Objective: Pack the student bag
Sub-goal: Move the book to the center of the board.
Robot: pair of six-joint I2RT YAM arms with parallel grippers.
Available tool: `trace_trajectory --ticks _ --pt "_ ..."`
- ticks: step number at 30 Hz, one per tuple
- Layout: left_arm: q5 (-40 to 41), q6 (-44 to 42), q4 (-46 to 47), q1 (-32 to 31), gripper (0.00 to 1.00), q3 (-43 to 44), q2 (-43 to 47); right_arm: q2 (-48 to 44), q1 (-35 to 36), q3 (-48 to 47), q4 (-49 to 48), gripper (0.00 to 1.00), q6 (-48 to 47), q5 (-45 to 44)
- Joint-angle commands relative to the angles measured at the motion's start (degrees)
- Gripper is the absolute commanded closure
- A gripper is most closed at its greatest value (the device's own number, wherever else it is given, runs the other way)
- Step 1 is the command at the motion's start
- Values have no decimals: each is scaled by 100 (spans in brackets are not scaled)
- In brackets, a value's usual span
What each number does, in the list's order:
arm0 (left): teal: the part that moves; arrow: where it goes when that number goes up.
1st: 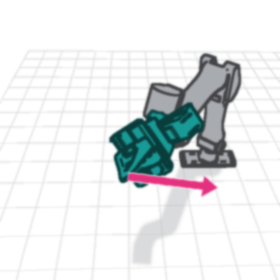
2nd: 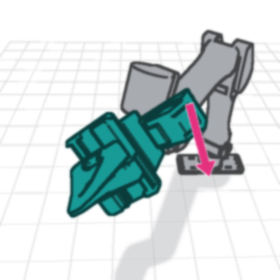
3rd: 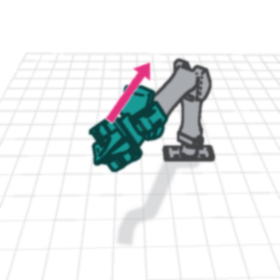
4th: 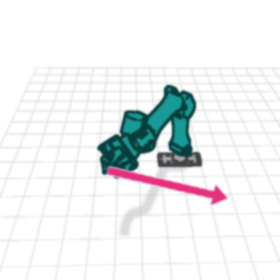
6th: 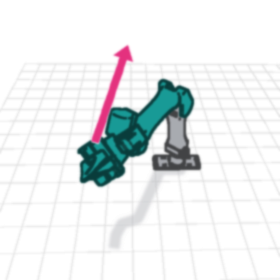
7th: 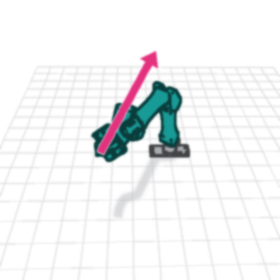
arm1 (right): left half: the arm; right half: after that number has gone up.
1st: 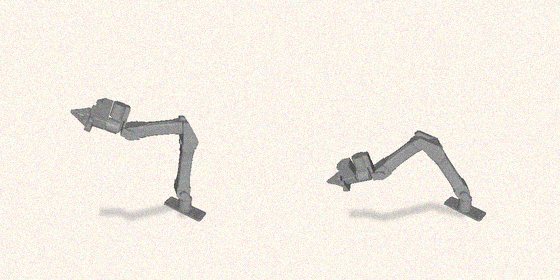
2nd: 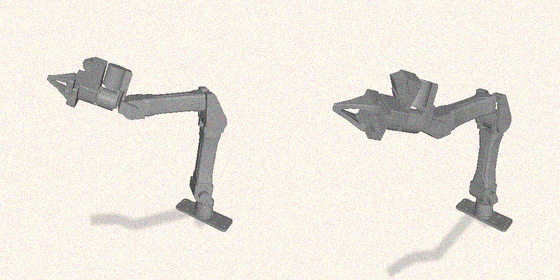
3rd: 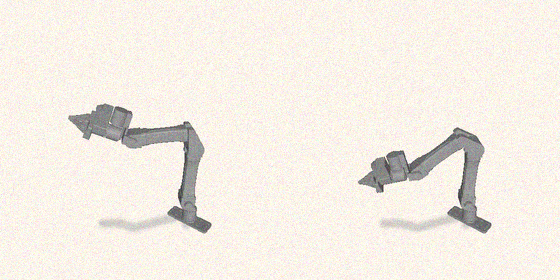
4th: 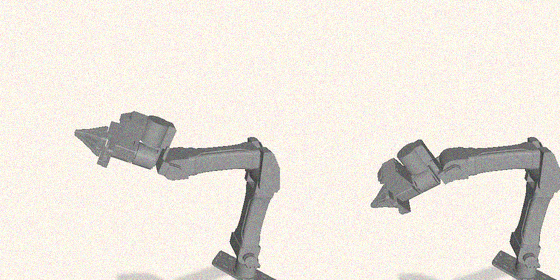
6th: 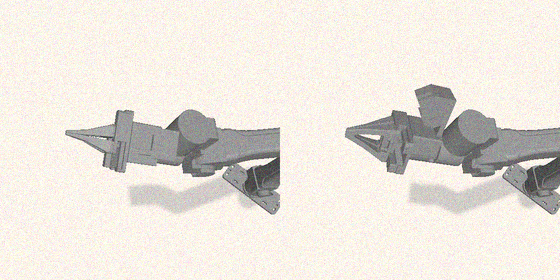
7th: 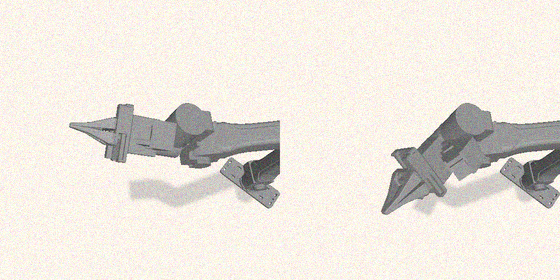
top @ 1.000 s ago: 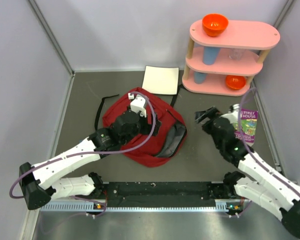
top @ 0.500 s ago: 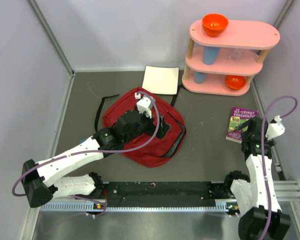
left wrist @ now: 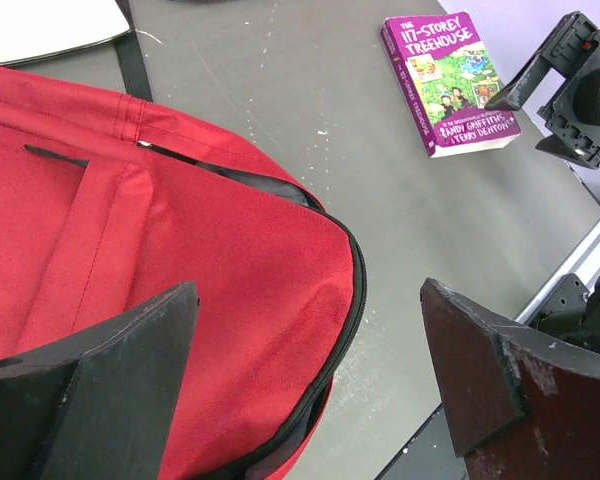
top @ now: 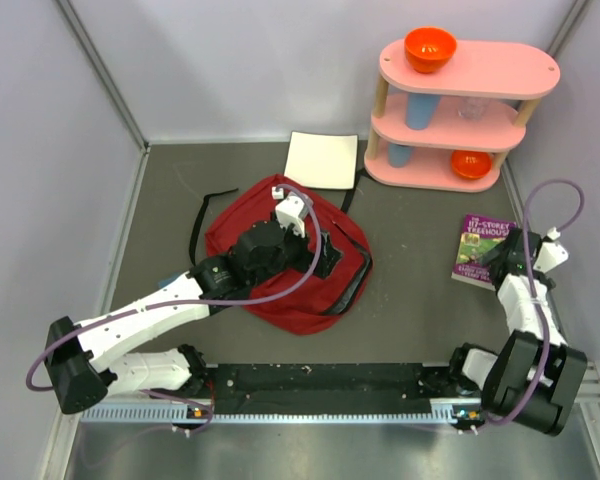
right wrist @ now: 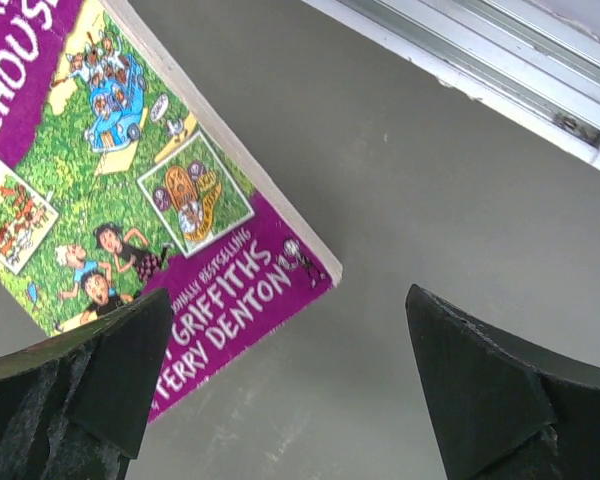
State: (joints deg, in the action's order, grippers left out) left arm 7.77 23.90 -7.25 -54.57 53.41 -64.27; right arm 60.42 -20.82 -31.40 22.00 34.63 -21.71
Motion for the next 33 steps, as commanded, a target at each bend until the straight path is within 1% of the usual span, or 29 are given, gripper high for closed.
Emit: trace_trajectory --ticks 1,2,3,4,8,12,14,15,17,19,20,21,23,24,25,26,27,33 --pt "76 -70 294 25 3 21 -15 504 -395 -245 -836 1 -299 570" --pt "58 -70 311 25 3 29 -24 540 -501 -157 -1090 1 -290 972" --pt "32 -61 338 34 2 55 -50 602 -563 -43 -1702 1 -325 1733" --pt "-12 -70 347 34 2 91 -111 646 -598 97 -1899 1 -317 1871" --pt "-214 -35 408 34 2 205 -226 1294 -599 -103 -1787 1 -299 1671" --pt "-285 0 514 34 2 196 -314 1638 -599 -182 -1866 3 -308 1767" --pt "-285 0 470 34 2 214 -340 1666 -599 -165 -1892 12 -325 1863" --pt "-285 -8 461 34 2 214 -358 1622 -599 -113 -1944 20 -334 2003" --pt "-241 -8 496 25 2 196 -367 1534 -599 19 -2015 26 -334 2118" --pt "-250 9 505 34 2 196 -393 1333 -599 177 -2042 36 -361 2171" --pt "-267 1 505 34 2 205 -411 1271 -599 230 -2059 42 -369 2276" --pt "-267 9 505 34 2 205 -437 1201 -599 283 -2042 53 -404 2277" --pt "-293 27 522 34 2 188 -446 1033 -599 389 -2024 59 -387 2286" --pt "-302 36 557 34 2 170 -472 972 -599 441 -2068 77 -387 2381" --pt "-320 44 566 34 3 161 -481 971 -599 459 -2077 84 -387 2417" --pt "-320 53 566 34 3 153 -490 971 -599 476 -2103 97 -378 2505" --pt "-320 62 549 34 3 152 -490 989 -599 477 -2121 100 -396 2566" --pt "-250 97 592 34 3 21 -393 998 -599 538 -2156 100 -405 3129"
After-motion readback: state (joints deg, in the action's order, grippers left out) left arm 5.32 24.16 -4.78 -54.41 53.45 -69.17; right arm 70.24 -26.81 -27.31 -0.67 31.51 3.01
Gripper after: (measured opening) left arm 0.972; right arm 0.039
